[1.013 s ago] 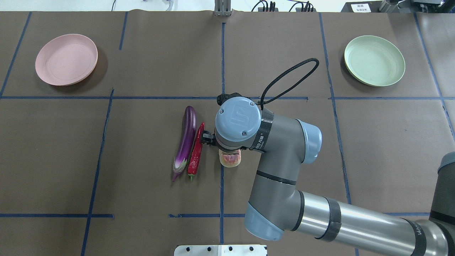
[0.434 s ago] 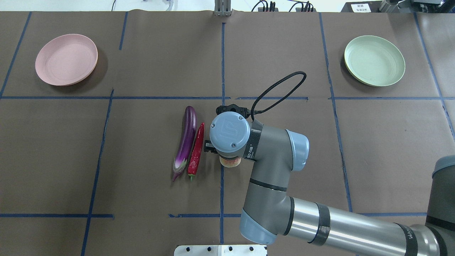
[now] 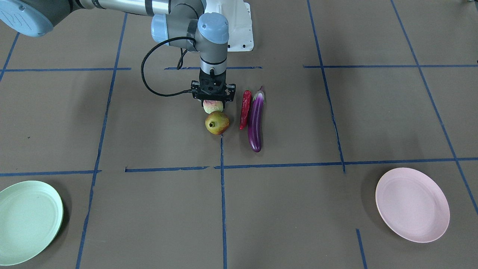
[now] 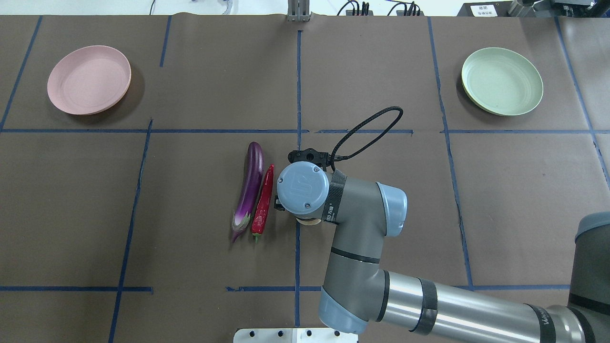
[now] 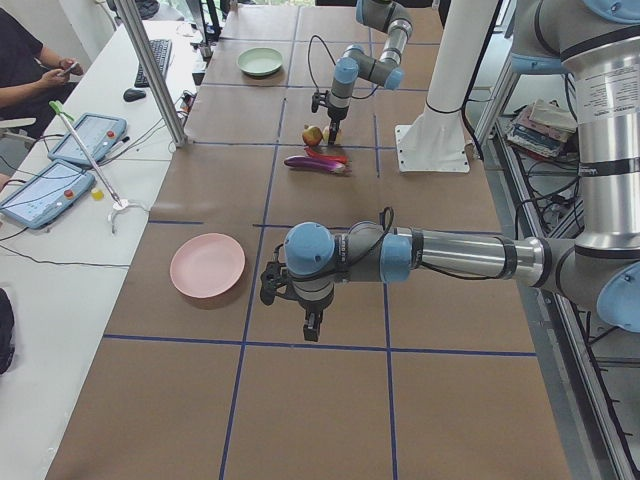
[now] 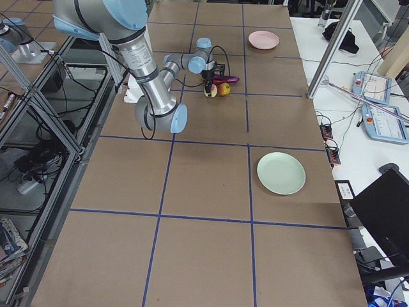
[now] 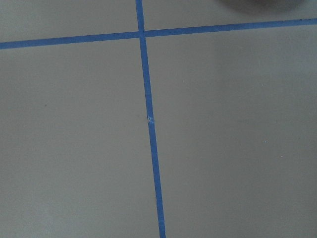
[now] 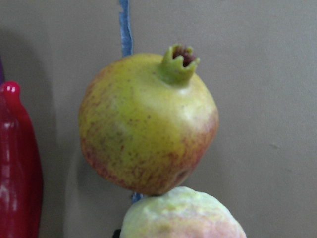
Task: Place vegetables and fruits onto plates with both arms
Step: 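Move the right gripper down over the pale peach and grasp it, then carry the peach with the right gripper onto the pale green plate, then grasp the purple eggplant with the left gripper while the right gripper returns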
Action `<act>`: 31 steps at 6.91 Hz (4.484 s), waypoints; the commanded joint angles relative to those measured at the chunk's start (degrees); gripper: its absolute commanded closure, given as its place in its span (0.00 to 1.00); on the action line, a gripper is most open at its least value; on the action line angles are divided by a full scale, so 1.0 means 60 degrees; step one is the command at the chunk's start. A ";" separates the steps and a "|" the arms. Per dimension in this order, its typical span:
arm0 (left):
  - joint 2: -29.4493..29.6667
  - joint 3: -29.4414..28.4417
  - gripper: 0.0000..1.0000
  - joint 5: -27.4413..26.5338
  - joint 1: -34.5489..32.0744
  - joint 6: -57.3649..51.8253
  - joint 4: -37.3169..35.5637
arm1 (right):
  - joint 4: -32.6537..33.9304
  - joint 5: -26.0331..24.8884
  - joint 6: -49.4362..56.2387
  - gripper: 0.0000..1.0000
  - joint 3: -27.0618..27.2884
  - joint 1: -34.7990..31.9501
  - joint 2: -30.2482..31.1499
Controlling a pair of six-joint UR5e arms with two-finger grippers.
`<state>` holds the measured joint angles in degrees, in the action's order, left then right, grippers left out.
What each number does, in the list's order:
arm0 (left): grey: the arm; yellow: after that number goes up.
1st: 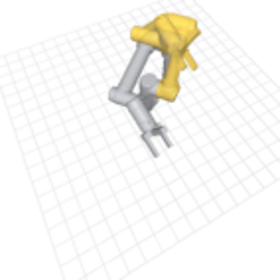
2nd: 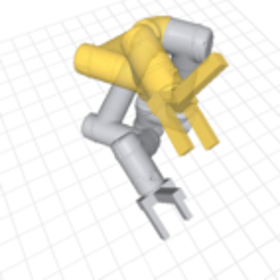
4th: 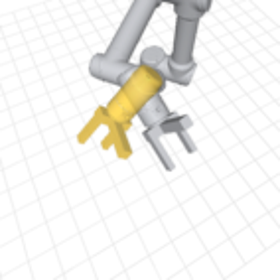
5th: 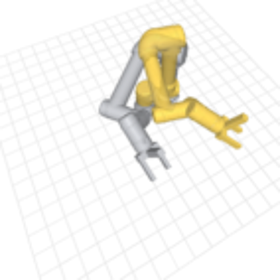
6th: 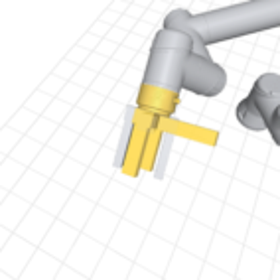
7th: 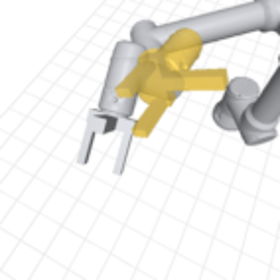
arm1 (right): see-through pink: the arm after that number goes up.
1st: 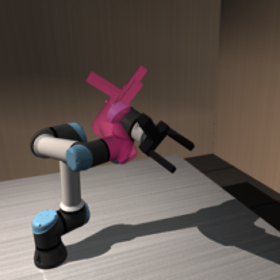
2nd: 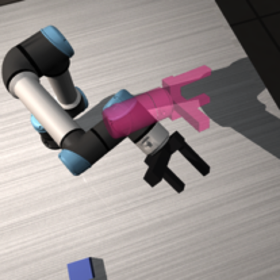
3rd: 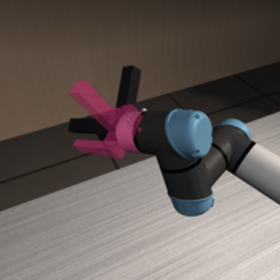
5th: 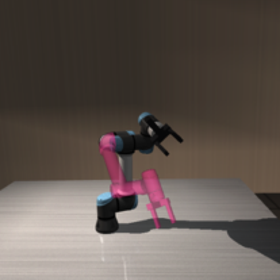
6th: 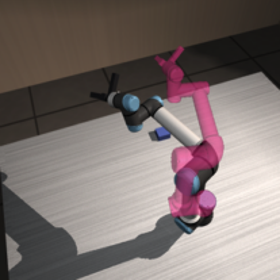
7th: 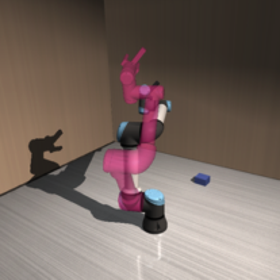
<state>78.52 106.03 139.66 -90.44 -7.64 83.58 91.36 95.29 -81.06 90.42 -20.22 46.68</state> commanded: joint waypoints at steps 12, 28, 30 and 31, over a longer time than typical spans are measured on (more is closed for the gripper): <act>0.0039 0.0345 0.00 0.0000 0.0015 0.0319 0.0015 | -0.3316 0.3206 0.7929 0.79 -0.4403 -0.7397 0.1961; 0.6748 -0.1763 0.17 -0.3472 1.0209 0.9403 0.3559 | -0.3816 0.7703 0.5047 0.00 0.1306 -0.7240 0.4292; 0.6763 -0.1793 0.35 -0.3472 1.0210 0.9447 0.3559 | -0.3830 0.7281 0.3482 0.00 0.1337 -0.6435 0.3648; 0.6763 -0.1880 0.51 -0.3472 1.0224 0.9448 0.3574 | -0.3830 0.6727 0.3041 0.00 0.1337 -0.5880 0.3428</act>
<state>119.06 95.17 118.84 -29.18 49.00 104.95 68.41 138.73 -59.24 98.36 -59.01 68.91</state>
